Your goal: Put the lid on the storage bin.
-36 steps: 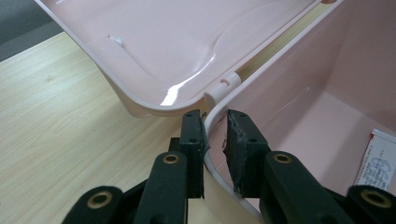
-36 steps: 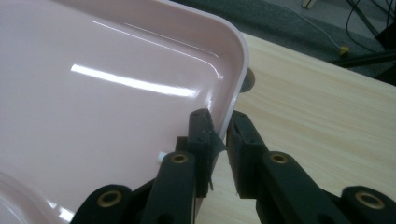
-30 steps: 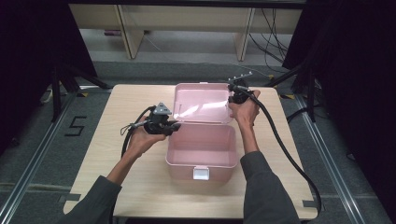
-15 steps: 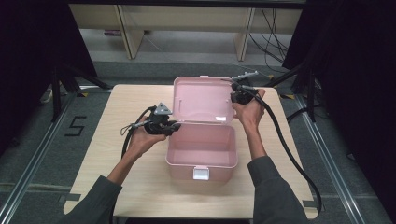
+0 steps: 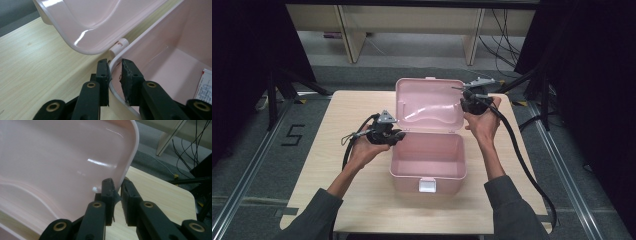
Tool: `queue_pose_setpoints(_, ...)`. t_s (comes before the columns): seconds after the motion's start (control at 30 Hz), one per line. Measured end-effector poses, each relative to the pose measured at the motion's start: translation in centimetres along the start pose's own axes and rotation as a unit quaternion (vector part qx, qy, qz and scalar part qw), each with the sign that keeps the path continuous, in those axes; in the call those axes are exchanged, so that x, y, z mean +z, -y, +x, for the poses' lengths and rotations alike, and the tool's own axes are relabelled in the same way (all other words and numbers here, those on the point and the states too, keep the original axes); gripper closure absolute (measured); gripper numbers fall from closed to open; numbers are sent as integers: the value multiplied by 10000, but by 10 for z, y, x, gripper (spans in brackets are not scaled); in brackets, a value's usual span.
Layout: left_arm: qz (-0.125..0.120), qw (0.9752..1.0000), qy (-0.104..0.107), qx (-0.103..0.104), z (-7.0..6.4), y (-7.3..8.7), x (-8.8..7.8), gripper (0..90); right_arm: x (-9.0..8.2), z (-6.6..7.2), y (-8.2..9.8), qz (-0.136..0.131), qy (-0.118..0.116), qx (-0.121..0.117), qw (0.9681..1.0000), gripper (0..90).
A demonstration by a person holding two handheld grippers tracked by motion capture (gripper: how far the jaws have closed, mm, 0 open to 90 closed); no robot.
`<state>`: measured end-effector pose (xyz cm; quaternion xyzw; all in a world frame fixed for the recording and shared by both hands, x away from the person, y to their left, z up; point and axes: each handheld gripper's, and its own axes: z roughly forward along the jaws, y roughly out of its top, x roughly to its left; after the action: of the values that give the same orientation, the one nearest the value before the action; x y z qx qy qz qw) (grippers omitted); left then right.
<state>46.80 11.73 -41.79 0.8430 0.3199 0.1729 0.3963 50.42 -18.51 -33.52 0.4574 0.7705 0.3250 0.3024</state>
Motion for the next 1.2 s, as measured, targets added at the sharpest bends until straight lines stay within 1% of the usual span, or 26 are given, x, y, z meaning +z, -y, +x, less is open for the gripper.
queue_pose_setpoints(0.07, 12, 10000, 0, 14, 0, 0, 0, 762, -4, 2, 0, -10, 10, 20, 10000, 819)
queue_pose_setpoints(0.1, 12, 10000, -3, 9, 0, 0, 0, 762, -7, 2, 1, -38, 31, -64, 10000, 820)
queue_pose_setpoints(0.17, 10, 10000, -9, 10, 0, 0, 0, 762, -11, 5, 2, -91, 35, 32, 9999, 823)
queue_pose_setpoints(0.23, 9, 10000, -19, 21, 0, 0, 0, 762, -14, 4, 4, -175, 5, -96, 9998, 824)
queue_pose_setpoints(0.27, 9, 10000, -22, 25, 0, 0, 0, 762, -15, 4, 4, -248, 39, -103, 9996, 825)
queue_pose_setpoints(0.33, 3, 10000, -24, 26, 0, 0, 0, 761, -19, 5, 5, -224, -3, -72, 9997, 826)
queue_pose_setpoints(0.37, 3, 10000, -24, 26, 0, 0, 0, 761, -21, 5, 6, -262, 23, -132, 9996, 826)
queue_pose_setpoints(0.4, -2, 10000, -29, 29, 0, 0, 0, 761, -21, 6, 7, -320, 16, -121, 9994, 827)
queue_pose_setpoints(0.43, 0, 10000, -29, 37, 0, 0, 0, 761, -24, 7, 7, -299, 31, -54, 9995, 828)
queue_pose_setpoints(0.47, 21, 10000, -28, 60, 0, 0, 0, 761, -24, 6, 8, -324, -17, -126, 9994, 828)
queue_pose_setpoints(0.53, -11, 10000, -39, 16, -1, 0, 0, 761, -27, 8, 9, -362, 7, -68, 9993, 830)
queue_pose_setpoints(0.57, -9, 10000, -44, 26, 0, 0, 0, 761, -28, 9, 10, -458, 57, -60, 9989, 831)
queue_pose_setpoints(0.6, -6, 10000, -45, 34, 0, 0, 0, 761, -30, 8, 11, -437, 13, -163, 9989, 831)
queue_pose_setpoints(0.63, -9, 10000, -45, 27, -1, 0, 0, 761, -32, 10, 12, -419, 19, -63, 9991, 832)
queue_pose_setpoints(0.67, -8, 10000, -57, 34, -1, 0, 0, 761, -33, 10, 12, -464, 35, -163, 9988, 832)
queue_pose_setpoints(0.73, 5, 10000, -69, 43, 0, 0, 0, 760, -35, 13, 13, -484, 28, -95, 9988, 832)
queue_pose_setpoints(0.8, 8, 10000, -77, 34, 0, 0, 0, 760, -37, 13, 14, -521, 1, -209, 9984, 834)
queue_pose_setpoints(0.83, 7, 10000, -78, 33, 0, 0, 0, 760, -39, 15, 14, -569, 31, -173, 9982, 834)
queue_pose_setpoints(0.9, 3, 10000, -84, 25, -1, 0, 0, 760, -40, 15, 16, -621, 39, -236, 9978, 834)
queue_pose_setpoints(0.93, 0, 10000, -76, 34, -1, 0, 0, 760, -41, 16, 17, -639, 10, -113, 9979, 834)
queue_pose_setpoints(0.97, 1, 10000, -80, 38, -1, 0, 0, 760, -43, 15, 18, -619, 27, -172, 9979, 835)
queue_pose_setpoints(1.0, 15, 9999, -82, 58, -1, 0, 0, 760, -44, 16, 20, -664, -18, -130, 9977, 836)
queue_pose_setpoints(1.03, 14, 10000, -83, 52, -1, 0, 0, 760, -45, 16, 21, -660, -11, -160, 9977, 835)
queue_pose_setpoints(1.07, 17, 9999, -90, 64, -1, 0, 0, 760, -46, 16, 22, -724, -27, -201, 9972, 836)
queue_pose_setpoints(1.1, 14, 9999, -92, 58, -1, 0, 0, 760, -49, 17, 24, -734, -17, -132, 9972, 836)
queue_pose_setpoints(1.2, 5, 9999, -110, 6, -2, 0, 0, 759, -52, 18, 27, -786, -44, -191, 9967, 835)
